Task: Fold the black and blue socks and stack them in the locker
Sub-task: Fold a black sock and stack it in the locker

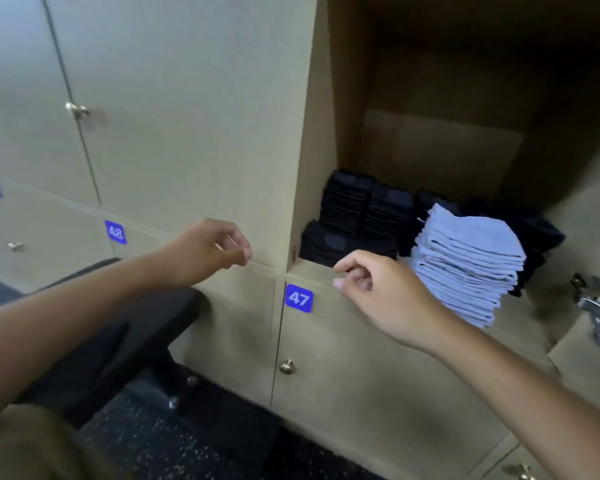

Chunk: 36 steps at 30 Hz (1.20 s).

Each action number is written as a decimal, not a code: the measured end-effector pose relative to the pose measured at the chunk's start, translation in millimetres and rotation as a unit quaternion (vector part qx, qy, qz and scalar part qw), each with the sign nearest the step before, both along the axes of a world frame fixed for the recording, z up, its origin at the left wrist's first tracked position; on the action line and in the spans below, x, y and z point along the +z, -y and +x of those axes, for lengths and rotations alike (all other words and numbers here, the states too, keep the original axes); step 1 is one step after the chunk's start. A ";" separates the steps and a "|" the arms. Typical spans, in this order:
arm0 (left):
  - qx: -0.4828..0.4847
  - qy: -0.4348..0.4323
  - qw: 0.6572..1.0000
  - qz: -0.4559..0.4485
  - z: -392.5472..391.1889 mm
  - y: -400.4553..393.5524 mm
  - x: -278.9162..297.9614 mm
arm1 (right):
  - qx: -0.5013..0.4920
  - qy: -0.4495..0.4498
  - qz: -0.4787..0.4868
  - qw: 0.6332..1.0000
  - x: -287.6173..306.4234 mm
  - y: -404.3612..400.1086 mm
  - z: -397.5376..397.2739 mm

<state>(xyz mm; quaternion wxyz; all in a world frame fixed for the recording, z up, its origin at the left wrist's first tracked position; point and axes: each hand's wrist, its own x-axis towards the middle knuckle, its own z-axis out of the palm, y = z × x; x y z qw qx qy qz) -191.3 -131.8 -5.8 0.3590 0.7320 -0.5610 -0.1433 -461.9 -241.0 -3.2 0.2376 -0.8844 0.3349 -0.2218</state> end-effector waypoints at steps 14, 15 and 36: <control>0.137 0.079 0.979 0.126 101.4 -88.3 -21.2 | 0.155 -0.079 0.026 0.984 -23.0 -40.9 92.8; 0.141 0.083 0.975 0.147 106.4 -94.6 -25.5 | 0.162 -0.084 0.027 0.983 -24.2 -44.3 98.4; 0.072 0.139 0.888 0.432 148.4 -112.1 -68.6 | 0.203 -0.150 0.039 0.967 -46.5 -47.5 143.3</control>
